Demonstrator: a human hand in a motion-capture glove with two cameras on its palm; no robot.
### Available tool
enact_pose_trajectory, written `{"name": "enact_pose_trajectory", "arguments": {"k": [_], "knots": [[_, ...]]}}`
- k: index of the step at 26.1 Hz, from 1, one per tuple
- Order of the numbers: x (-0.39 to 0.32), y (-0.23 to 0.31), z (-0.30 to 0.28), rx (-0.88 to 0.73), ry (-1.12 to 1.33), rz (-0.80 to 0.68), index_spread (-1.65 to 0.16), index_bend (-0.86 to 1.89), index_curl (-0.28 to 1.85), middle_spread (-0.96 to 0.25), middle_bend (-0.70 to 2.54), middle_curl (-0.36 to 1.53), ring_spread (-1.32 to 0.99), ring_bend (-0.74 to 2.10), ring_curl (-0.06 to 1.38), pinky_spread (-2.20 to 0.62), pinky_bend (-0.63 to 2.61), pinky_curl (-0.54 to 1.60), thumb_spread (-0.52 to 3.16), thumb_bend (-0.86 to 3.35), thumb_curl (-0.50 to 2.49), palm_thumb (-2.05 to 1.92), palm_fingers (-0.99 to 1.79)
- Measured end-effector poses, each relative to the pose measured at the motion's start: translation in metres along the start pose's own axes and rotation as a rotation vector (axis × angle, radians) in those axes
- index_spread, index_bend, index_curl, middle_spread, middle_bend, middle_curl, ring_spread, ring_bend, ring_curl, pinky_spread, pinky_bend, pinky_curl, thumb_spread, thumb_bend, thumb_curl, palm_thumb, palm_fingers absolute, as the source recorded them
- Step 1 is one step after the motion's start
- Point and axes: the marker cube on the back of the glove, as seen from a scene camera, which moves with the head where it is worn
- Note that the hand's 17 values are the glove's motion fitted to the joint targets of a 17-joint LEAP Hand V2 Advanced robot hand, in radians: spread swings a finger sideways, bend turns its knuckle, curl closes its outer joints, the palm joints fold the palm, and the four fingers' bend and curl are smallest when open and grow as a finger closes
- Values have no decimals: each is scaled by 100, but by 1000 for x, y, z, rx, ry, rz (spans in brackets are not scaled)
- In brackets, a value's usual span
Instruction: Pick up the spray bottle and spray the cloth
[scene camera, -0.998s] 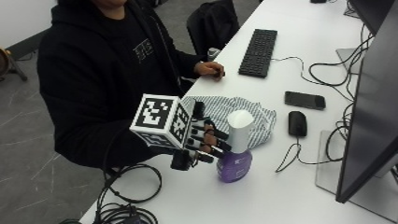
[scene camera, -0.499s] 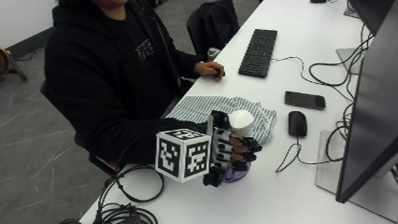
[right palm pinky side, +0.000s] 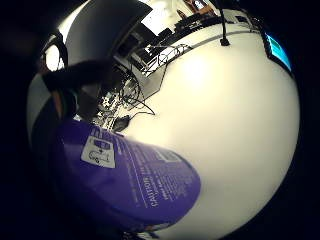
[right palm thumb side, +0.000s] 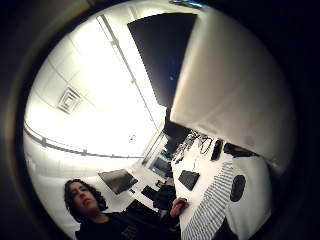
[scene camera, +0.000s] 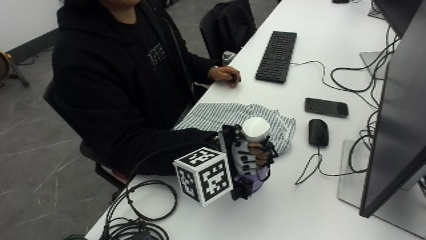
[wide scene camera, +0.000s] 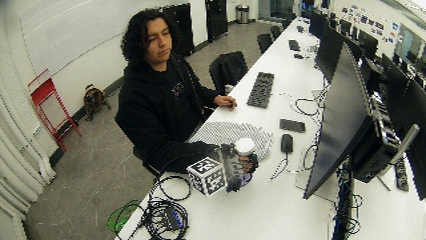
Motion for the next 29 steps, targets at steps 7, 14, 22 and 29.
{"name": "enact_pose_trajectory", "arguments": {"k": [7,14,22,29], "knots": [[-39,-7,-25,-136,149,-184,-30,12,28,-18,52,47,-20,63,42,-20,45,41,48,10,50,110,120],[-103,-38,-32,-346,456,-354,-30,14,29,-19,53,49,-21,63,44,-24,47,42,37,5,55,111,121],[-123,-16,-19,-845,916,-466,-30,16,32,-20,53,51,-22,63,45,-26,47,42,30,0,60,111,122],[-95,25,19,-1132,1332,-574,-30,16,35,-20,53,52,-22,62,46,-27,46,42,26,-2,64,112,122]]}}
